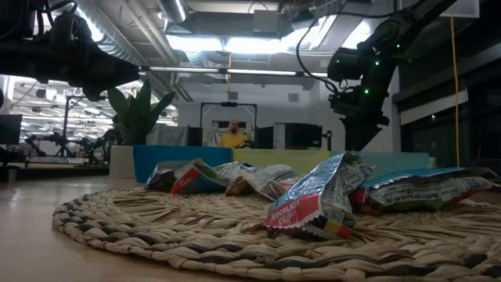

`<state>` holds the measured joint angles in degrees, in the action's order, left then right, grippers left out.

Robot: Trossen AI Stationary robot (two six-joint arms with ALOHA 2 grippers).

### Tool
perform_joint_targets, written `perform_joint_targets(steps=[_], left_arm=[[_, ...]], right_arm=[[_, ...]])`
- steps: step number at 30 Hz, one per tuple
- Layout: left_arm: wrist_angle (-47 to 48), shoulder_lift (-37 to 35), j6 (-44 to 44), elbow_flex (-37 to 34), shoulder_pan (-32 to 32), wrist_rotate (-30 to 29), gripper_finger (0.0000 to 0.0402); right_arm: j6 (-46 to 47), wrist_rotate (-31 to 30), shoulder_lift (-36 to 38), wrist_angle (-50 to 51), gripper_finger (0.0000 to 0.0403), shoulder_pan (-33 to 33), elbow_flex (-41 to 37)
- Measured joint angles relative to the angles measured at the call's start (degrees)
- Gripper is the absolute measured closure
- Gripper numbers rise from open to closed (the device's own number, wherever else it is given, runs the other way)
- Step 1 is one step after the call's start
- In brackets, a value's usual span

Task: Pick and place Granola Bars by type
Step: Put the red granola bar into the blue bin

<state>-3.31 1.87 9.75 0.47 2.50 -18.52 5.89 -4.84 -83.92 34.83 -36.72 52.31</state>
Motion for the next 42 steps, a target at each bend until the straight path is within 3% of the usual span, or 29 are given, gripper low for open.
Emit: perform_joint_targets(steps=[13, 27, 34, 42], left_arm=[[0.0, 0.02, -0.05, 0.0, 0.0, -0.02, 0.0297], [-0.02, 0.01, -4.56, 0.02, 0.01, 0.02, 0.0297], [-0.04, 0.0, -8.56, 0.02, 0.0, 0.07, 0.0297], [-0.04, 0.01, -10.54, 0.0, 0.0, 0.6, 0.0297]], right_arm=[[4.58, -0.08, 10.01, -4.47, 0.0189, 10.91, 0.08], [16.55, 2.41, 15.57, -16.24, 0.0189, 29.54, 0.3], [16.34, -3.94, 15.33, -16.65, 0.0189, 41.46, 2.54], [21.49, -6.2, 14.6, -16.22, 0.0189, 52.03, 2.61]])
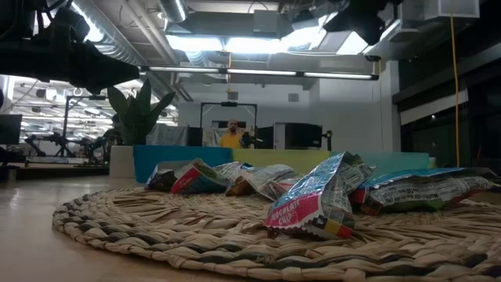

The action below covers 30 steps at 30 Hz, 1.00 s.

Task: Pick and place Granola Bars by type
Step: Put the red granola bar into the blue bin

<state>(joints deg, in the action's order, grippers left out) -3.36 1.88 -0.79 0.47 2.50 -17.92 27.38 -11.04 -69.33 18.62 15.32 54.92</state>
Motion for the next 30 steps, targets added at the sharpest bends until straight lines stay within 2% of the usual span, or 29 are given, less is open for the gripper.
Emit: perform_joint_targets(steps=[5, 10, 15, 20, 22, 30], left_arm=[[0.0, 0.02, -0.01, 0.0, 0.0, -0.01, 0.0297], [-0.02, 0.02, -0.01, 0.01, 0.0, -0.01, 0.0297], [-0.02, 0.0, -0.01, 0.01, 0.0, -0.01, 0.0297], [-0.02, -0.01, -0.01, 0.01, 0.0, -0.03, 0.0297], [-0.02, 0.0, -0.01, 0.0, 0.0, -0.03, 0.0297], [-0.02, -0.01, -0.01, 0.0, 0.0, -0.03, 0.0297]], right_arm=[[4.49, -1.37, -1.15, -0.24, 0.0189, 4.67, 0.18], [5.33, -1.38, -4.89, 2.07, 0.0189, 8.9, 4.55], [5.34, -1.19, -11.85, 12.93, 0.0189, 11.23, 13.58], [7.52, 1.74, -19.5, 26.65, 0.0189, 12.17, 22.17], [10.06, 2.82, -21.81, 29.71, 0.0189, 12.15, 23.67], [16.59, 6.86, -26.53, 31.85, 0.0187, 12.13, 23.53]])
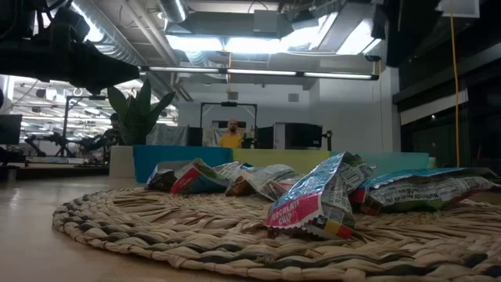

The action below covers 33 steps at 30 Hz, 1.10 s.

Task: Pick and place Granola Bars by type
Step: Put the red granola bar into the blue bin

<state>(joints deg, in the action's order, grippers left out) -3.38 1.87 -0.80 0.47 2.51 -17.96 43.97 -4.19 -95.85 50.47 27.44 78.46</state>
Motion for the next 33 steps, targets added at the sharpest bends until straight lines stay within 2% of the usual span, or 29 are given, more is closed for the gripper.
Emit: perform_joint_targets(steps=[4, 12, 16, 23, 33], left_arm=[[0.0, 0.0, 0.0, 0.01, 0.0, 0.0, 0.0297], [0.0, 0.0, 0.0, 0.0, 0.0, 0.0, 0.0297], [-0.02, 0.0, 0.0, 0.0, 0.0, 0.0, 0.0297], [0.0, 0.0, 0.0, 0.0, 0.0, 0.0, 0.0297], [0.0, 0.0, 0.0, 0.0, 0.0, 0.0, 0.0297]], right_arm=[[1.0, -0.08, -0.55, 0.24, 0.0168, -0.02, -0.02], [0.56, -0.55, -1.9, 2.86, 0.0095, -0.02, -0.02], [-2.04, -0.67, -4.12, 2.66, 0.007, -0.02, -0.02], [-5.53, 0.15, -10.25, 2.48, 0.0065, -0.02, -0.07], [-5.83, 1.36, -16.81, 2.29, 0.0065, -0.02, -0.09]])
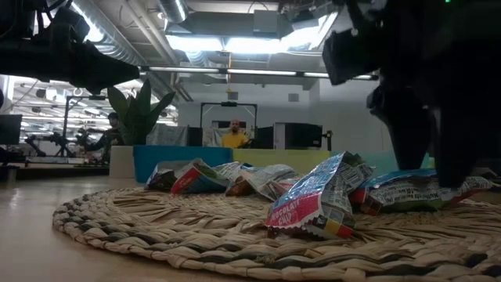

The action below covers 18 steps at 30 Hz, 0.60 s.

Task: Pick and place Granola Bars by type
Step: Put the red granola bar into the blue bin

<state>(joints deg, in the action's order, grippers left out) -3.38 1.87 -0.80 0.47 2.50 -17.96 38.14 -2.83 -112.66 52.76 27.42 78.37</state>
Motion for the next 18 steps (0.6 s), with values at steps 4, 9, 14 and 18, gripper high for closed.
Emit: perform_joint_targets(steps=[4, 9, 14, 18], left_arm=[[0.0, 0.0, 0.0, 0.02, 0.01, 0.0, 0.0297], [0.0, 0.0, 0.0, 0.0, 0.0, 0.0, 0.0297], [0.0, 0.0, 0.0, 0.02, 0.0, -0.02, 0.0297], [0.0, 0.0, 0.0, 0.0, 0.01, 0.0, 0.0297]], right_arm=[[-0.77, -0.02, -1.36, -0.12, 0.0069, 0.0, 0.0], [-0.9, 0.22, -2.12, -0.18, 0.0097, -0.22, 0.0], [-1.01, 0.38, -2.1, -0.27, 0.0136, -0.24, 0.0], [-0.9, 0.42, -2.1, -0.27, 0.017, -0.24, 0.0]])
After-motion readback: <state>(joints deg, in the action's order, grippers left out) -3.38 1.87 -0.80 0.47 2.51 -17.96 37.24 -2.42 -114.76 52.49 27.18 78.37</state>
